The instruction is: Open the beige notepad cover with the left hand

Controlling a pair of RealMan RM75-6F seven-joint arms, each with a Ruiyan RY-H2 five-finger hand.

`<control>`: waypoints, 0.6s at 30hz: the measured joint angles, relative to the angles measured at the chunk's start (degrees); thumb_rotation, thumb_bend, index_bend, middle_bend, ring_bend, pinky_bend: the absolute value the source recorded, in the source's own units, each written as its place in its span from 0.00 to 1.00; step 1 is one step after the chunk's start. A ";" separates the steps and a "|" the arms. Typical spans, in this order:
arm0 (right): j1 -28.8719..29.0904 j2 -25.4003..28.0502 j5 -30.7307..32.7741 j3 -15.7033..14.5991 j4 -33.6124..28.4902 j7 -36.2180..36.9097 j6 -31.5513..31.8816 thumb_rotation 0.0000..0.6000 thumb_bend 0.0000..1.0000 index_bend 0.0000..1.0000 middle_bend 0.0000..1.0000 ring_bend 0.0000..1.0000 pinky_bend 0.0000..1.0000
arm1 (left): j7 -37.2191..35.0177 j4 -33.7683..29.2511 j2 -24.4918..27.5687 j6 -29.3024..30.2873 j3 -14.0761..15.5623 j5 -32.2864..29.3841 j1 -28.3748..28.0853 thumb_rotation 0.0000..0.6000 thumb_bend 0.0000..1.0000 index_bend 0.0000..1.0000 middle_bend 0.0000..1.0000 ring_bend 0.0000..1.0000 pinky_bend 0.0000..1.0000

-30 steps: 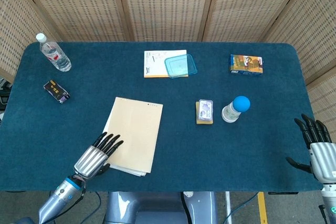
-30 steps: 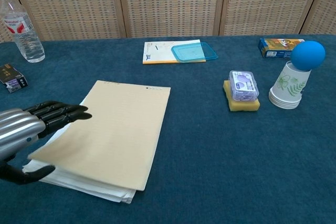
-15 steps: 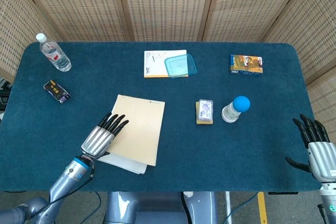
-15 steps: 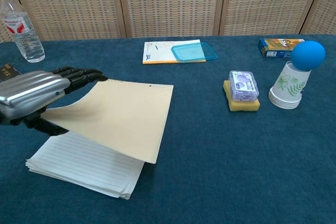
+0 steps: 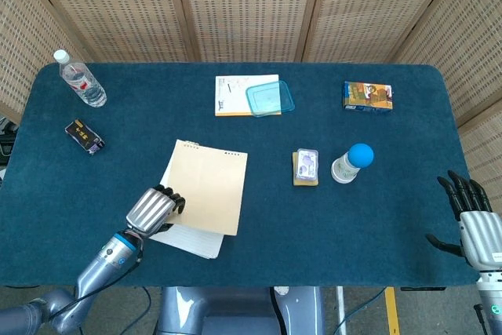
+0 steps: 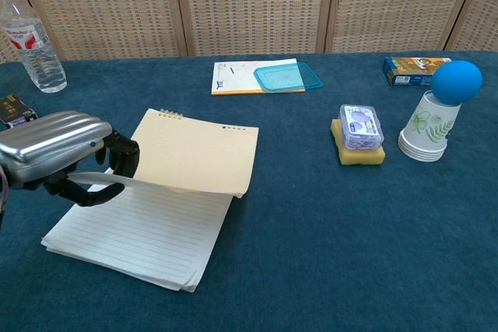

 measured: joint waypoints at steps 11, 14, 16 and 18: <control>0.04 -0.27 -0.33 -0.28 -0.26 -0.98 -0.10 1.00 0.00 0.00 0.00 0.00 0.00 | -5.42 -4.03 6.76 5.60 5.07 7.30 1.21 1.00 0.48 0.78 0.61 0.46 0.45; 0.13 -0.40 -0.38 -0.33 -0.26 -1.32 -0.23 1.00 0.00 0.00 0.00 0.00 0.00 | -6.19 -5.27 7.70 6.85 4.23 7.28 1.01 1.00 0.48 0.79 0.61 0.46 0.46; 0.19 -0.48 -0.47 -0.34 -0.30 -1.58 -0.24 1.00 0.00 0.00 0.00 0.00 0.00 | -7.17 -5.60 7.73 6.61 2.53 5.96 0.41 1.00 0.48 0.79 0.61 0.46 0.46; 0.20 -0.53 -0.43 -0.28 -0.31 -1.85 -0.16 1.00 0.00 0.00 0.00 0.00 0.00 | -7.99 -5.53 7.57 5.99 0.05 3.62 -0.55 1.00 0.48 0.79 0.61 0.46 0.46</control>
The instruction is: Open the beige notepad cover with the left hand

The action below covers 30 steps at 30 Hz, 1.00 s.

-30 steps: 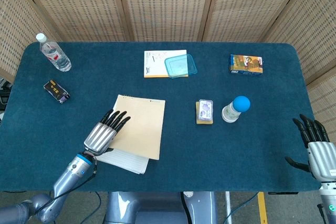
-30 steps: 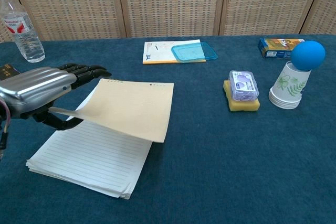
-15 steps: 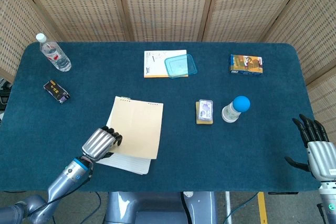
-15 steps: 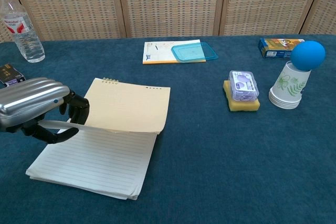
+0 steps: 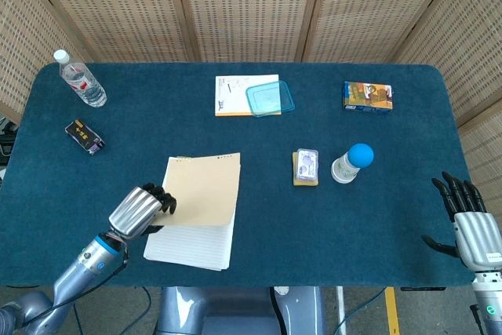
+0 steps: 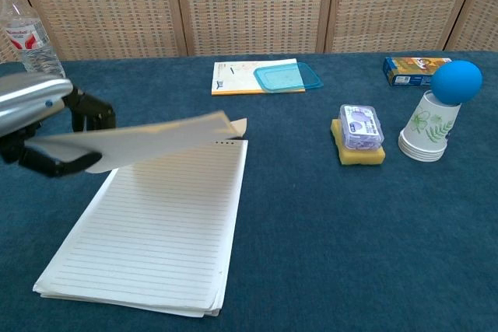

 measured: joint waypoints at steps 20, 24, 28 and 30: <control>0.84 -1.08 5.45 1.79 1.50 -1.92 -3.00 1.00 0.00 0.00 0.00 0.00 0.00 | 1.32 22.42 -9.90 -14.85 -23.73 -31.19 -19.10 1.00 0.40 0.72 0.58 0.45 0.45; 1.13 -1.37 6.84 2.29 1.78 -3.30 -3.72 1.00 0.00 0.00 0.00 0.00 0.00 | 3.43 29.47 -12.90 -19.55 -25.07 -35.24 -23.46 1.00 0.04 0.12 0.11 0.08 0.15; 1.30 -1.80 7.96 2.72 1.95 -5.22 -3.99 1.00 0.00 0.00 0.00 0.00 0.00 | 3.41 36.43 -16.32 -21.54 -25.63 -36.37 -26.87 1.00 0.00 0.00 0.00 0.00 0.00; 1.34 -2.09 8.49 2.83 2.00 -6.27 -4.15 1.00 0.00 0.00 0.00 0.00 0.00 | 1.52 40.33 -18.30 -20.91 -25.81 -35.68 -28.29 1.00 0.00 0.00 0.00 0.00 0.00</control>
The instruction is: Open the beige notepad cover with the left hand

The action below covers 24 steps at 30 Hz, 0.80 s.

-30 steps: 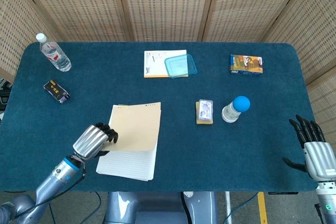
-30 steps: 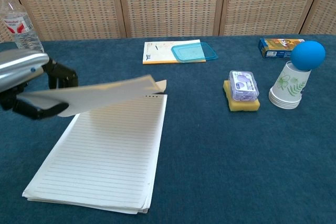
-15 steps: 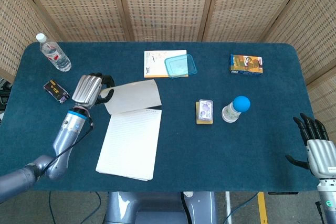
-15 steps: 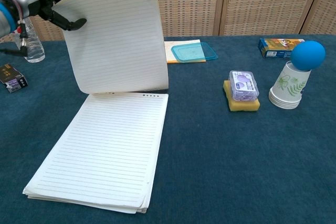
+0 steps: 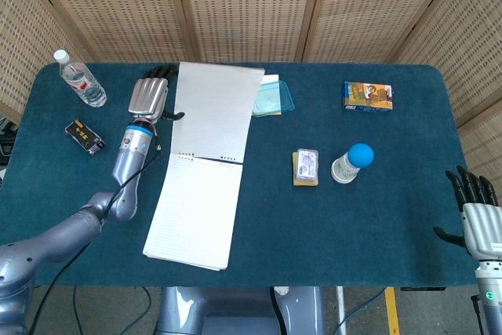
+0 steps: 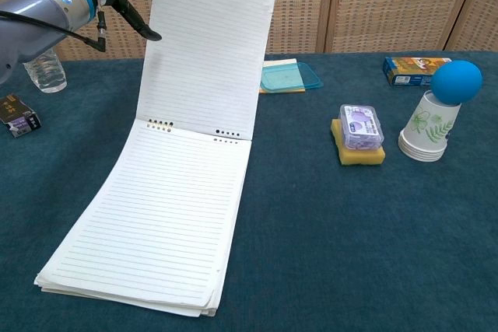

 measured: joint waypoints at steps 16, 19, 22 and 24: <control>-0.13 -1.03 -0.20 0.04 0.17 -2.26 0.87 1.00 0.00 0.00 0.00 0.00 0.00 | -10.51 -1.49 3.74 8.17 5.44 10.09 0.73 1.00 0.00 0.00 0.00 0.00 0.00; -0.36 -0.88 -0.56 -0.01 0.14 -1.66 1.36 1.00 0.00 0.00 0.00 0.00 0.00 | -7.80 -13.13 9.32 8.99 7.10 9.37 4.63 1.00 0.00 0.00 0.00 0.00 0.00; -0.66 -0.58 -1.06 -0.16 -0.03 -0.77 1.81 1.00 0.00 0.00 0.00 0.00 0.00 | -5.31 -26.14 15.45 11.21 9.39 8.84 9.90 1.00 0.00 0.00 0.00 0.00 0.00; -0.85 -0.38 -1.33 -0.35 -0.21 -0.24 1.95 1.00 0.00 0.00 0.00 0.00 0.00 | -3.79 -34.57 19.95 13.63 11.71 8.92 14.56 1.00 0.00 0.00 0.00 0.00 0.00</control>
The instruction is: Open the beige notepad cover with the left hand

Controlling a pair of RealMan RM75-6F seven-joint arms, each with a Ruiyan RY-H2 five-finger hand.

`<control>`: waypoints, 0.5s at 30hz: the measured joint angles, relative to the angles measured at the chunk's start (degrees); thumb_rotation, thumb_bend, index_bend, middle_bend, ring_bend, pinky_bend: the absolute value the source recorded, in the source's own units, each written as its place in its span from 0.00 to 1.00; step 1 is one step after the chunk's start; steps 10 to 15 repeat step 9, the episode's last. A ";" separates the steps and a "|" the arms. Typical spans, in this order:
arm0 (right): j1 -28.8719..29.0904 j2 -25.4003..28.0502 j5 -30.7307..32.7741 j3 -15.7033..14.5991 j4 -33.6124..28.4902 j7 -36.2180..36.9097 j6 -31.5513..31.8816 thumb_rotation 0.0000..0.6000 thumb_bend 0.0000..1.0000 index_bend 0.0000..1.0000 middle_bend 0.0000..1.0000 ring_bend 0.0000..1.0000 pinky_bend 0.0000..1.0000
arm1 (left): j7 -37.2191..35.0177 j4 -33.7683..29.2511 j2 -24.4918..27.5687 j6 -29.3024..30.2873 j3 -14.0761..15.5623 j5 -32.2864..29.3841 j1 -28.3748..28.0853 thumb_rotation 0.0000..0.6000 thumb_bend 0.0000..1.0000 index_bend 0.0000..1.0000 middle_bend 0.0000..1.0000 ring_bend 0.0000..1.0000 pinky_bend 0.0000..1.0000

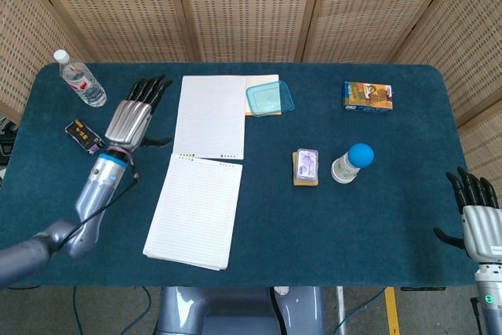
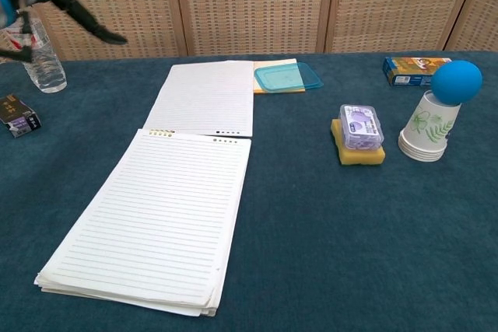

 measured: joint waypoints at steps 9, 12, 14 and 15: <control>-0.50 1.17 -2.38 -0.96 -0.99 2.33 0.73 1.00 0.00 0.00 0.00 0.00 0.00 | 4.14 -18.74 13.80 17.65 14.05 4.72 22.28 1.00 0.00 0.00 0.00 0.00 0.00; -0.50 1.17 -2.38 -0.96 -0.99 2.33 0.73 1.00 0.00 0.00 0.00 0.00 0.00 | 4.14 -18.74 13.80 17.65 14.05 4.72 22.28 1.00 0.00 0.00 0.00 0.00 0.00; -0.50 1.17 -2.38 -0.96 -0.99 2.33 0.73 1.00 0.00 0.00 0.00 0.00 0.00 | 4.14 -18.74 13.80 17.65 14.05 4.72 22.28 1.00 0.00 0.00 0.00 0.00 0.00; -0.50 1.17 -2.38 -0.96 -0.99 2.33 0.73 1.00 0.00 0.00 0.00 0.00 0.00 | 4.14 -18.74 13.80 17.65 14.05 4.72 22.28 1.00 0.00 0.00 0.00 0.00 0.00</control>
